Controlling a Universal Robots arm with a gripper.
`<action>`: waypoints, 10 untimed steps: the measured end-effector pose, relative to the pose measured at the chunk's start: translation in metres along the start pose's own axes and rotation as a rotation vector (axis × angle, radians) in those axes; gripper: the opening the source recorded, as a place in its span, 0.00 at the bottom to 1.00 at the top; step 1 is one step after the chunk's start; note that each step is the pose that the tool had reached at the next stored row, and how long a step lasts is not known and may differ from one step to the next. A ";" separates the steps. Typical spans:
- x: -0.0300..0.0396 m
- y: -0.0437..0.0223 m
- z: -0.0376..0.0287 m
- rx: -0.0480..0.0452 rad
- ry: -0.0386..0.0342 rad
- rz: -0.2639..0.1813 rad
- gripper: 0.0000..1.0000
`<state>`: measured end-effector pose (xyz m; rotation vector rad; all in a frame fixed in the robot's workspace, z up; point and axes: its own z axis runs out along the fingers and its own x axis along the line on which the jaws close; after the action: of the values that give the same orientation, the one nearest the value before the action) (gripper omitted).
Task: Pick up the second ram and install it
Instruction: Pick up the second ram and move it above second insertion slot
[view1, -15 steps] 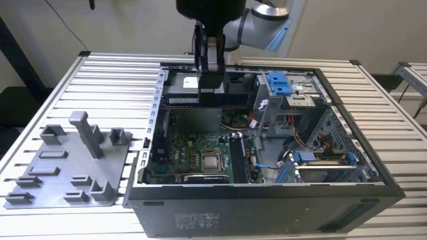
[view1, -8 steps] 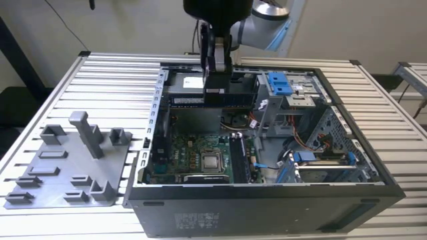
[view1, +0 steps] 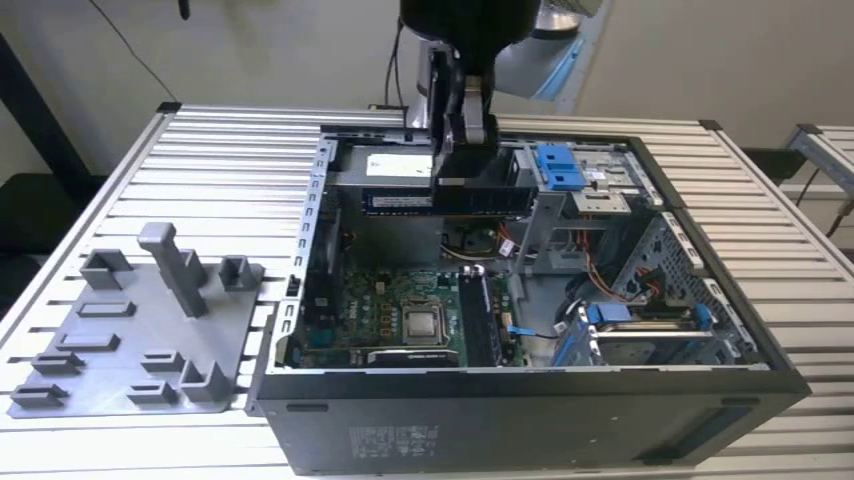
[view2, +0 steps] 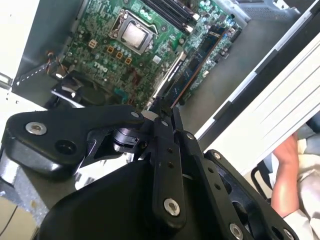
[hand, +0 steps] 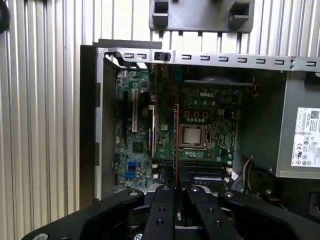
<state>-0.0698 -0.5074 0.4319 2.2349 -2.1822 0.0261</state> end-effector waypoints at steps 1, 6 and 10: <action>0.0001 -0.0043 0.0000 0.0000 0.0001 0.000 0.14; 0.0006 -0.0272 0.0000 0.0000 0.0000 0.000 0.14; 0.0011 -0.0419 0.0002 -0.0001 -0.0010 0.002 0.14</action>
<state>-0.0279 -0.5075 0.4317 2.2329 -2.1852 0.0250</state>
